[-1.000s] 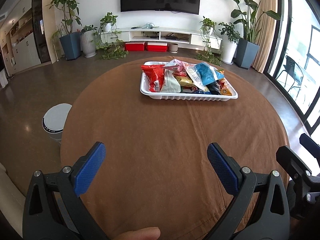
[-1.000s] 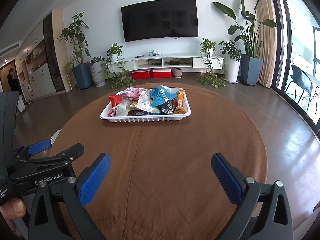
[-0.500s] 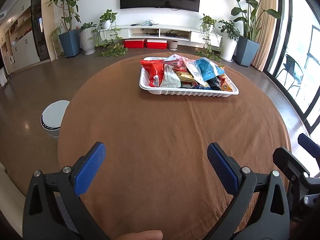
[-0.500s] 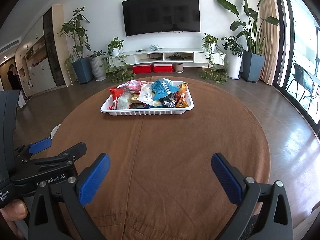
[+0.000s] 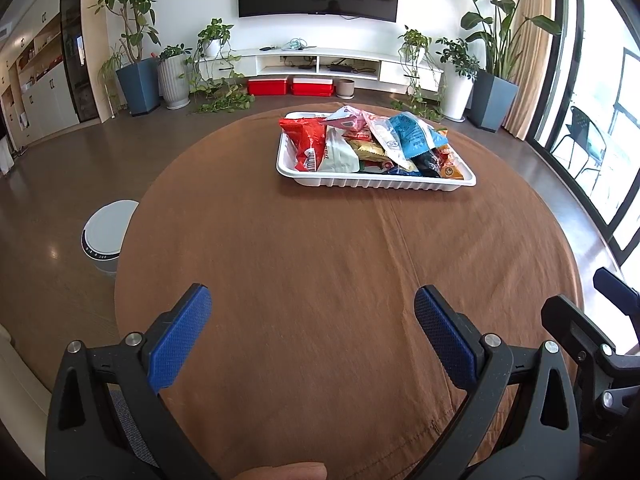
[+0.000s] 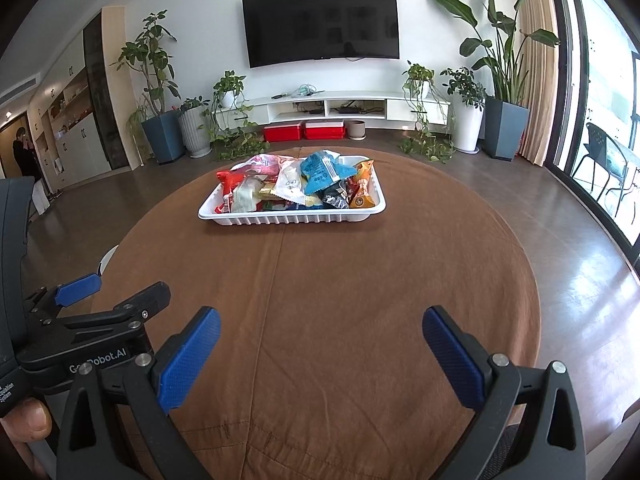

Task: Organize snacks

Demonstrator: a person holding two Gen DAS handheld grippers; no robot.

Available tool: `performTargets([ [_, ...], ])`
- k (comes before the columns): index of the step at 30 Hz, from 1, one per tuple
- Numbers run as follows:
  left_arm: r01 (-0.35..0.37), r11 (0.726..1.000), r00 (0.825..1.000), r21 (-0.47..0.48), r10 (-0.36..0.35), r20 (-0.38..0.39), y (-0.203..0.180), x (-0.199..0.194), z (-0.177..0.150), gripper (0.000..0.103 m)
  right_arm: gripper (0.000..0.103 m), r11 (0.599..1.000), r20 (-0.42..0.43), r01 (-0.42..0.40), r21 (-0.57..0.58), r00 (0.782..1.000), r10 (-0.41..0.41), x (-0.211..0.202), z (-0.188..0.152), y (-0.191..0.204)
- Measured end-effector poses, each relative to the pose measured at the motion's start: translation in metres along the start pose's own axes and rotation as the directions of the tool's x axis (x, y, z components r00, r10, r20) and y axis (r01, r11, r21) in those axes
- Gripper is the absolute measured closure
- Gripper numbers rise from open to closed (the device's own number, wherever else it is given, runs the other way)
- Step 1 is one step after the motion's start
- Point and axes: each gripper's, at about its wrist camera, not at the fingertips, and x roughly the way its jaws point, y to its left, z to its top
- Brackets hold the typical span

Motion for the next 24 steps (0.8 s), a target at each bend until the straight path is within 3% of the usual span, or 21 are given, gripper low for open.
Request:
performTargets([
  [24, 0.006, 1.0, 1.0, 0.013, -0.006, -0.005, -0.0033, 0.0028, -0.004, 0.0, 0.0, 1.0, -0.012, -0.001, 0.004, 1.0, 0.001, 0.0037, -0.0055, -0.0005],
])
